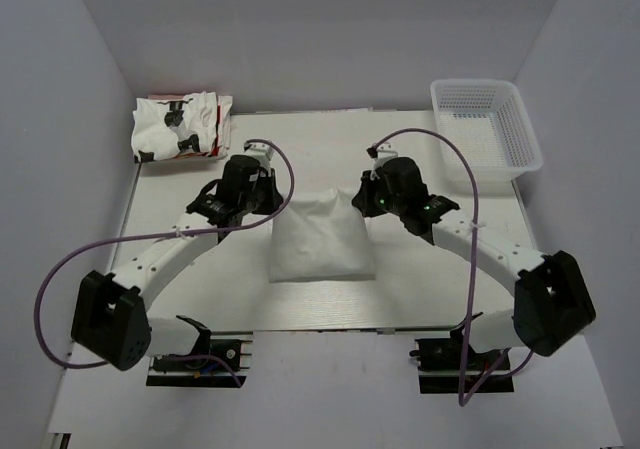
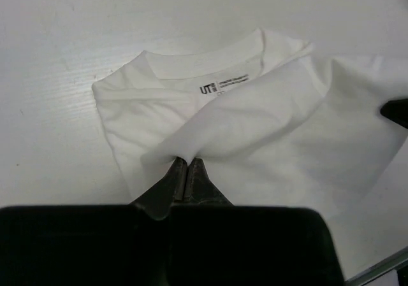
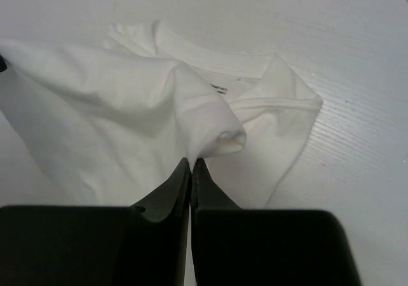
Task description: Fold and stack the t-shirts
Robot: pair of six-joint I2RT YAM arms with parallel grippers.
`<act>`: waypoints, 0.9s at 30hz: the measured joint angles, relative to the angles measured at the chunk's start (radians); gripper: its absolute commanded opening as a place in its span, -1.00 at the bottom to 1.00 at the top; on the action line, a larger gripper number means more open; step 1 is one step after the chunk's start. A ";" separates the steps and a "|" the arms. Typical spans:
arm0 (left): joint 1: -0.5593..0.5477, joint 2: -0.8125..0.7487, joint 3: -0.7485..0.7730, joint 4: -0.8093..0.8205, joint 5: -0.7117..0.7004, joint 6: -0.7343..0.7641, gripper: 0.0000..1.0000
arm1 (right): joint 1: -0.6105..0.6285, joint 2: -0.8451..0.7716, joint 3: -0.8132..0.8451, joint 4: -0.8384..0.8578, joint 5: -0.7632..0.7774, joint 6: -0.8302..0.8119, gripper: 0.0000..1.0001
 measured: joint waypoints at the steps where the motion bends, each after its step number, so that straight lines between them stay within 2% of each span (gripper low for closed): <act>1: -0.001 -0.034 -0.006 0.012 0.000 -0.003 -1.00 | 0.000 -0.030 0.000 0.002 -0.001 0.003 -1.00; 4: -0.001 -0.070 -0.008 0.043 0.000 -0.011 -1.00 | -0.002 -0.055 0.000 0.015 0.001 0.008 -1.00; 6: 0.003 -0.037 -0.003 0.051 -0.005 -0.017 -1.00 | -0.003 -0.026 0.002 0.015 0.016 0.012 -1.00; 10: 0.010 0.123 0.032 0.043 -0.077 -0.036 -1.00 | -0.022 0.110 0.028 0.010 0.062 0.035 -1.00; 14: 0.022 0.346 0.134 0.024 -0.193 -0.080 -1.00 | -0.062 0.280 0.097 -0.010 0.148 0.092 -1.00; 18: 0.042 0.525 0.254 0.039 -0.194 -0.091 -1.00 | -0.109 0.426 0.178 -0.024 0.172 0.145 -1.00; 21: 0.049 0.594 0.314 0.062 -0.180 -0.084 -0.96 | -0.132 0.492 0.221 -0.022 0.163 0.161 -1.00; 22: 0.051 0.609 0.330 0.066 -0.179 -0.080 -0.96 | -0.138 0.500 0.233 -0.016 0.162 0.159 -0.80; 24: 0.057 0.629 0.354 0.069 -0.176 -0.074 -0.72 | -0.145 0.507 0.240 -0.002 0.159 0.155 -0.39; 25: 0.059 0.632 0.360 0.068 -0.175 -0.069 -0.46 | -0.146 0.508 0.240 0.000 0.159 0.150 -0.20; 26: 0.062 0.633 0.365 0.064 -0.175 -0.068 -0.06 | -0.148 0.508 0.240 0.000 0.160 0.140 0.18; 27: 0.064 0.633 0.367 0.062 -0.177 -0.060 0.40 | -0.150 0.506 0.242 0.000 0.158 0.137 0.34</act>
